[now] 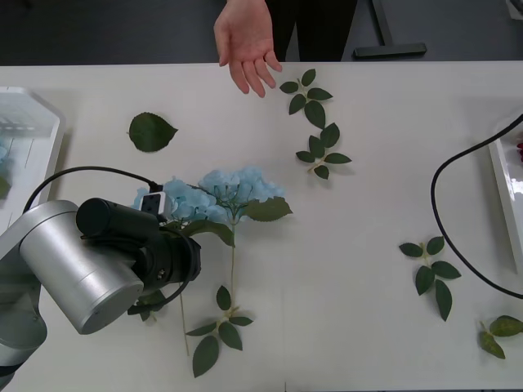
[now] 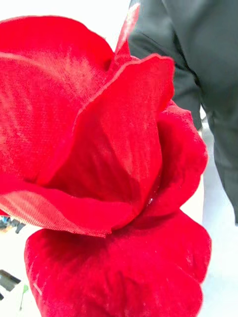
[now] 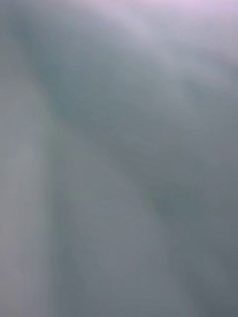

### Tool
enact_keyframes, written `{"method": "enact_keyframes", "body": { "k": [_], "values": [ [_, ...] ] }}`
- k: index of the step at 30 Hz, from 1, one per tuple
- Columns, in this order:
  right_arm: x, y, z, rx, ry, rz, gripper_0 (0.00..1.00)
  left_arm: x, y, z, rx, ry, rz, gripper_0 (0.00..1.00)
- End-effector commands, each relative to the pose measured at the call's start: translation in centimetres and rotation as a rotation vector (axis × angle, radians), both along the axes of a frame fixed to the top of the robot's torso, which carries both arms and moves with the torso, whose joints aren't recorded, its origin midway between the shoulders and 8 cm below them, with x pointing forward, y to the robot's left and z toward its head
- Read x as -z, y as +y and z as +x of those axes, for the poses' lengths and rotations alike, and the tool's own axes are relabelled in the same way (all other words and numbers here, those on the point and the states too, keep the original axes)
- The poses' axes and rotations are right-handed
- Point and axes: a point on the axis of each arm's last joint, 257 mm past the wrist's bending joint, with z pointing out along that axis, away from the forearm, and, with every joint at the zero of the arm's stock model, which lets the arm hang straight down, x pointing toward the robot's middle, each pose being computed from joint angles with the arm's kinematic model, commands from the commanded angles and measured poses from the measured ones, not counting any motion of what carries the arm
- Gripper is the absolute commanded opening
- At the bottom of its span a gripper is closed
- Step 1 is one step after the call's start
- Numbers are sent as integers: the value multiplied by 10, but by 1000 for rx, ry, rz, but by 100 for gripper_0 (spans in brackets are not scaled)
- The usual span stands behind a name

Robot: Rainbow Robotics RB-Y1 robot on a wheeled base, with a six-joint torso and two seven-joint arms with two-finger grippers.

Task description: Place the red flowers into the right box and the blue flowers into the left box. If a person shows an open palm, hand one flower to the person first, then continue sorting.

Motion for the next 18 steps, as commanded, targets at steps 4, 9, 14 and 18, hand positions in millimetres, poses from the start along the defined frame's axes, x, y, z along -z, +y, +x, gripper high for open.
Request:
{"method": "enact_keyframes", "body": {
  "k": [4,9,14,18],
  "values": [
    [-40,47,-30,-78,-98,3,0,-19,8,13,-21,-51,7,0],
    [-35,51,-29,-82,-91,-8,0,-19,8,13,-21,-51,7,0],
    [-33,53,-29,-82,-90,-10,0,-19,8,13,-21,-51,7,0],
    [-33,53,-29,-82,-87,-9,0,-19,8,13,-21,-51,7,0]
  ]
}}
